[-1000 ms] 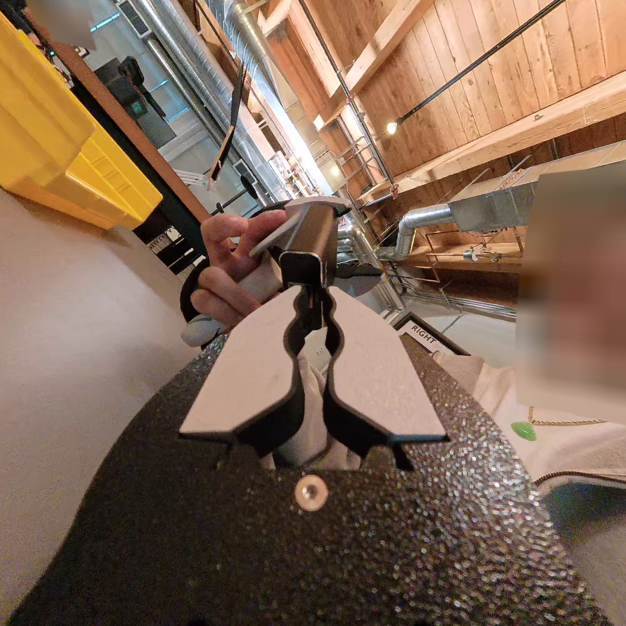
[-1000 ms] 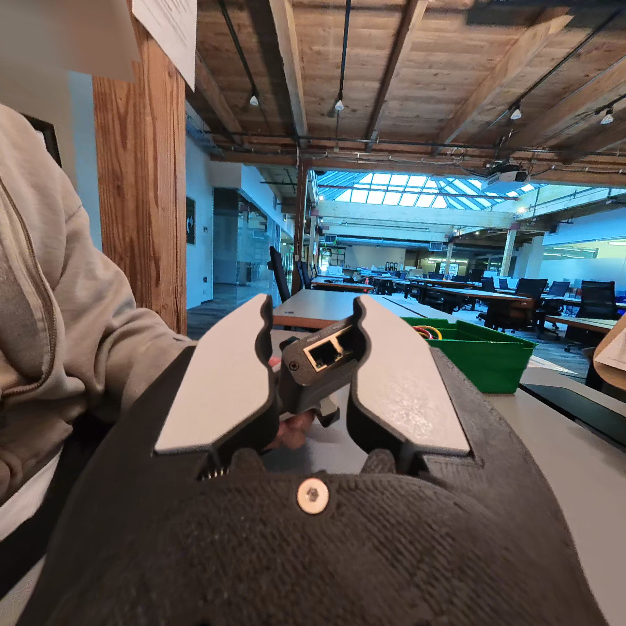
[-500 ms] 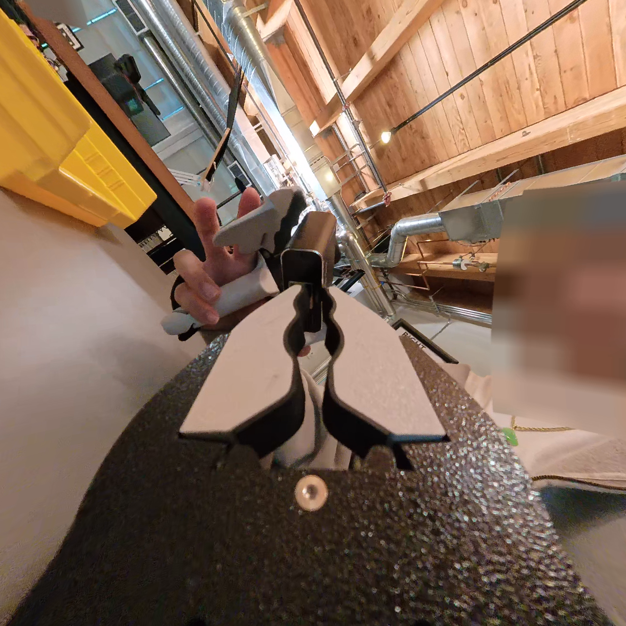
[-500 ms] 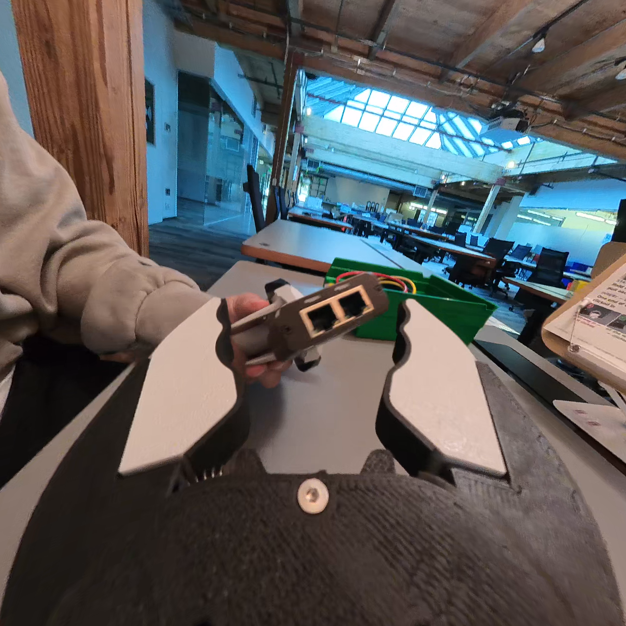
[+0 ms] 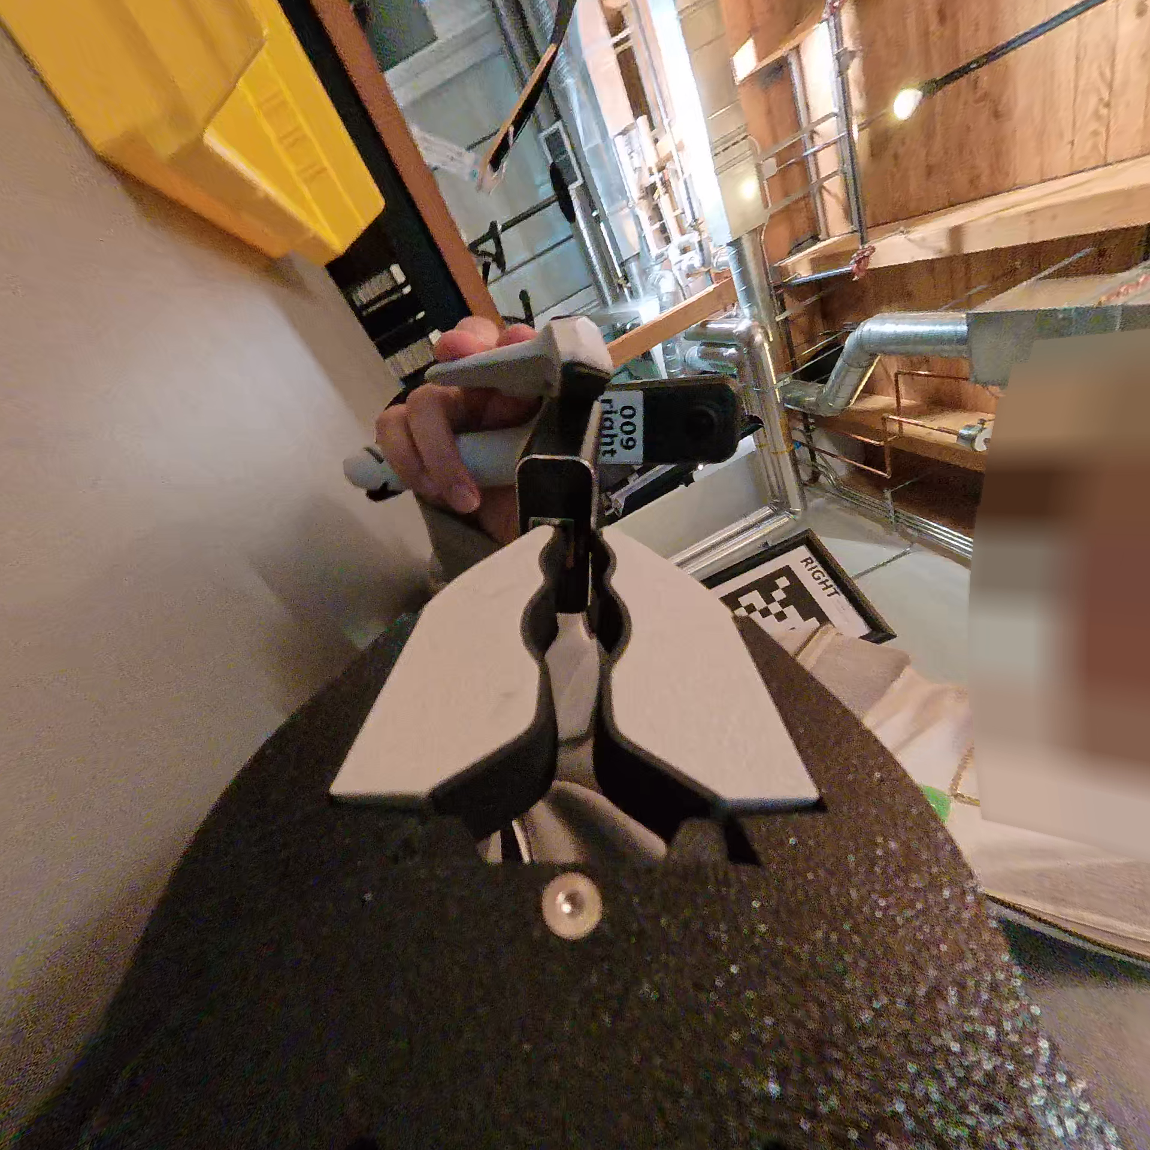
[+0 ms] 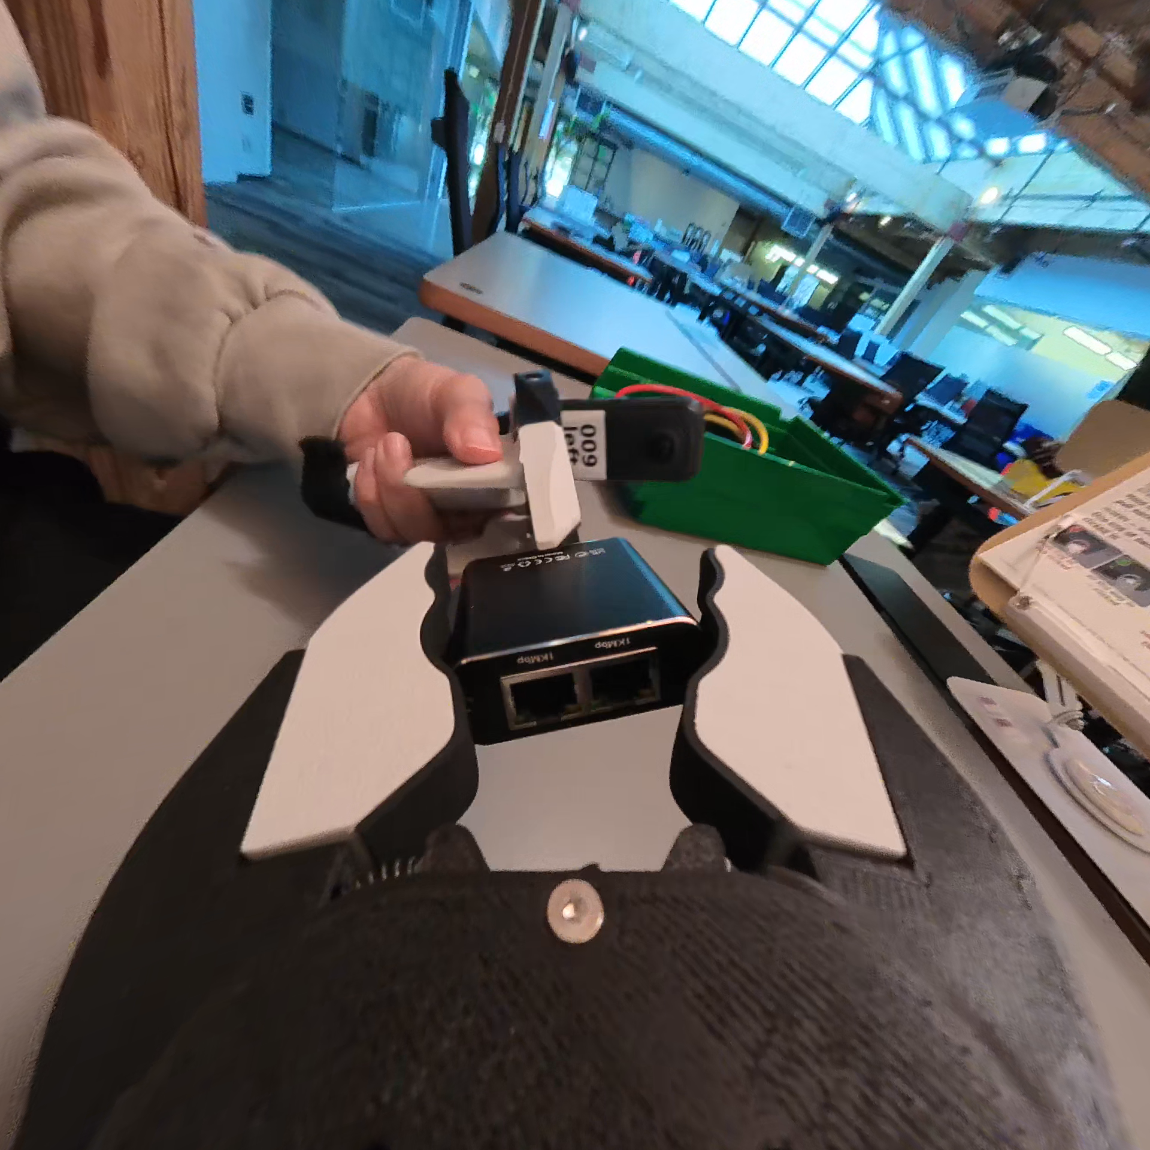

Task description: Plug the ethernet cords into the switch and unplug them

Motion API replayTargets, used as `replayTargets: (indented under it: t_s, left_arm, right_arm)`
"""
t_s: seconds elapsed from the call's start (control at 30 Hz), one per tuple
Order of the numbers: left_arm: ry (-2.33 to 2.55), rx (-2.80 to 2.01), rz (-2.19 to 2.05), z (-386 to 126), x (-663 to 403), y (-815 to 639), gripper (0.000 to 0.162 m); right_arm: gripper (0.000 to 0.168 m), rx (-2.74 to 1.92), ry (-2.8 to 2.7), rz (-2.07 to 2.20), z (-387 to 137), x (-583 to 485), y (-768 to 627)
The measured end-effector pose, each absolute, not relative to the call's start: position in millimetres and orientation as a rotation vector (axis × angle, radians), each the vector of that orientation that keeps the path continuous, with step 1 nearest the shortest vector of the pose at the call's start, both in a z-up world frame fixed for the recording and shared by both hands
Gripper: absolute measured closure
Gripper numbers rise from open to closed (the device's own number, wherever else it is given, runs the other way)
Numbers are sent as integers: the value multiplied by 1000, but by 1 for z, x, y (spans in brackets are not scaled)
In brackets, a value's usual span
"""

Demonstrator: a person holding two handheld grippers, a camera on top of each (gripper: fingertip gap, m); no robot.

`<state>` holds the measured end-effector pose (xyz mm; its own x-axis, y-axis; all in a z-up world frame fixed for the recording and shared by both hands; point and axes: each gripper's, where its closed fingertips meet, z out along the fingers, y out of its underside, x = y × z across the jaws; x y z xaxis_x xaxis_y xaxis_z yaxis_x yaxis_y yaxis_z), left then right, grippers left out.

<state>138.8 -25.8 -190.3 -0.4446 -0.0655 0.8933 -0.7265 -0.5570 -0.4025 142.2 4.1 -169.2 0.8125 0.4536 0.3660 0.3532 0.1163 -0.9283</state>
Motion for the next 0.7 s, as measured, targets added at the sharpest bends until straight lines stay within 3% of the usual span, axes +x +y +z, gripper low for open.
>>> replayTargets:
  t_s: [0.1,0.17,0.2,0.3,0.37,0.43,0.7]
  left_arm:
    - [-1202,1301,2182,-177,143,-20,149]
    - [-1215,1363,2164,-183,149,-19,108]
    - [-1207,1376,2125,-186,151,-20,98]
    - [-1201,1306,2070,-188,148,-30,90]
    - [-1073,1186,2097,-172,146,-32,103]
    - [-1009,1123,2096,-162,146,-31,138]
    - [-1120,1430,1813,-184,156,-19,138]
  right_arm:
    - [91,-1414,-607,143,-152,143,3]
    - [91,-1399,-598,156,-148,143,1]
    - [91,-1390,-598,171,-146,141,1]
    - [91,-1349,-607,202,-139,132,0]
    - [91,-1371,-633,210,-144,127,3]
    - [91,-1410,-676,191,-155,123,6]
    - [89,-1551,-632,194,-186,135,12]
